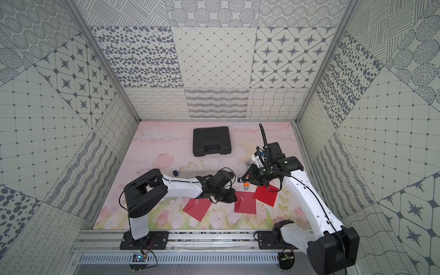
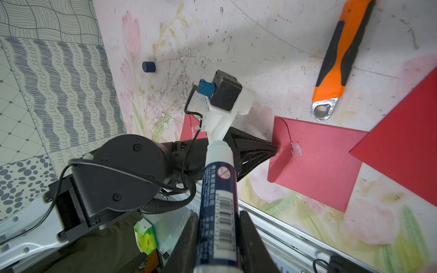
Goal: Seal the envelope with a glue stick
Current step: Seal the envelope at the center of the board.
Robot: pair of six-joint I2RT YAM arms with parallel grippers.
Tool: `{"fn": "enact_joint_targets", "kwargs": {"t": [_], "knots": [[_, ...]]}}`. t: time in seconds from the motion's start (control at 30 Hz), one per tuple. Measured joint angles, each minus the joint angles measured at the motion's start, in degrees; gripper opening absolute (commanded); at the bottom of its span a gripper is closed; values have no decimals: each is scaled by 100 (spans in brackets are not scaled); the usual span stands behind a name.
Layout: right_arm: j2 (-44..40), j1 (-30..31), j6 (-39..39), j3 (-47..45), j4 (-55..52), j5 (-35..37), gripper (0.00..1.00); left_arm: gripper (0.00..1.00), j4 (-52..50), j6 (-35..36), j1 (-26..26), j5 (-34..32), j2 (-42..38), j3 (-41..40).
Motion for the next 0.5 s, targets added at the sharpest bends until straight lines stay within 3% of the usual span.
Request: {"fn": "enact_joint_targets", "kwargs": {"t": [0.13,0.33,0.5], "knots": [[-9,-4,0,125,-223,610,0,14,-310,146,-127,-175,164,365],[-358,-345,-120,546,-590,2114,0,22,-1104,553,-435,-772,420,1040],[-417,-728,-286,568,-739,2533,0,22,-1696,863,-660,-1322,605,1458]]}}
